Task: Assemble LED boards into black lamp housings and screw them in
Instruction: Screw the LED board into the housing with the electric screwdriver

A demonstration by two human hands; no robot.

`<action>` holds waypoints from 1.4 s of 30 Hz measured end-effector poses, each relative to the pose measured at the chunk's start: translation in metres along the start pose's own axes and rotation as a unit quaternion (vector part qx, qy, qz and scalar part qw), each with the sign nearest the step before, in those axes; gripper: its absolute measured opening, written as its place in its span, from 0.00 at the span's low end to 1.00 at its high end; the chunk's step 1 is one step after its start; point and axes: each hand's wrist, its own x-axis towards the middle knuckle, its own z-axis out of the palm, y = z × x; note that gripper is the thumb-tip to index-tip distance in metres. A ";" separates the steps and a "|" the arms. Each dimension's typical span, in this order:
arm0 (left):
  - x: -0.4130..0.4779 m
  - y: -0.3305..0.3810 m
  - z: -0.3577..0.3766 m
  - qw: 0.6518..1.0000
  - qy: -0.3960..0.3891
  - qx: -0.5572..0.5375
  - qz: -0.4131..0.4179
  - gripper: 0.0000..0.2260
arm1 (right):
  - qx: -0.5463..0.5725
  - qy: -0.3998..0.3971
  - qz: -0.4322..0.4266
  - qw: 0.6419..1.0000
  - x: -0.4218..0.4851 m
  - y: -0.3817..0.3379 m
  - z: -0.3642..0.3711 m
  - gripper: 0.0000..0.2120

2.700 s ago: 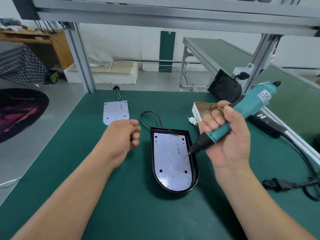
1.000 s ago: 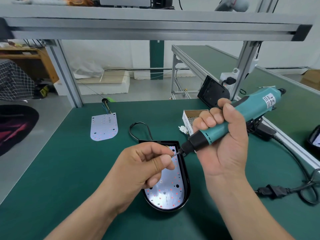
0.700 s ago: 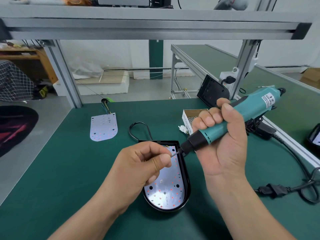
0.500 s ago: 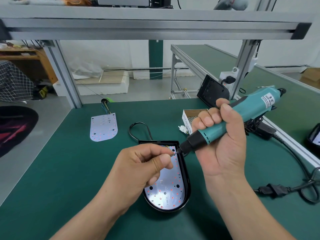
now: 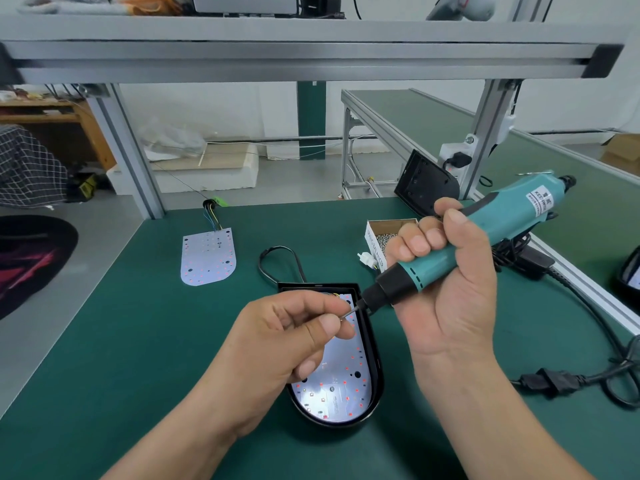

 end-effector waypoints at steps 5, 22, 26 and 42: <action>0.000 0.000 0.001 1.000 -0.001 0.001 0.003 0.07 | -0.001 0.004 -0.001 1.000 0.000 0.000 -0.001 0.04; -0.001 0.003 0.005 1.000 0.016 0.026 0.001 0.06 | -0.018 -0.006 0.005 1.000 0.001 0.001 -0.005 0.03; -0.001 0.001 0.007 0.993 0.053 0.106 0.015 0.12 | -0.049 -0.015 0.010 0.999 0.000 0.004 -0.007 0.02; -0.003 0.002 0.009 0.985 0.087 0.143 0.038 0.15 | -0.017 0.082 0.026 0.996 0.006 0.012 -0.017 0.03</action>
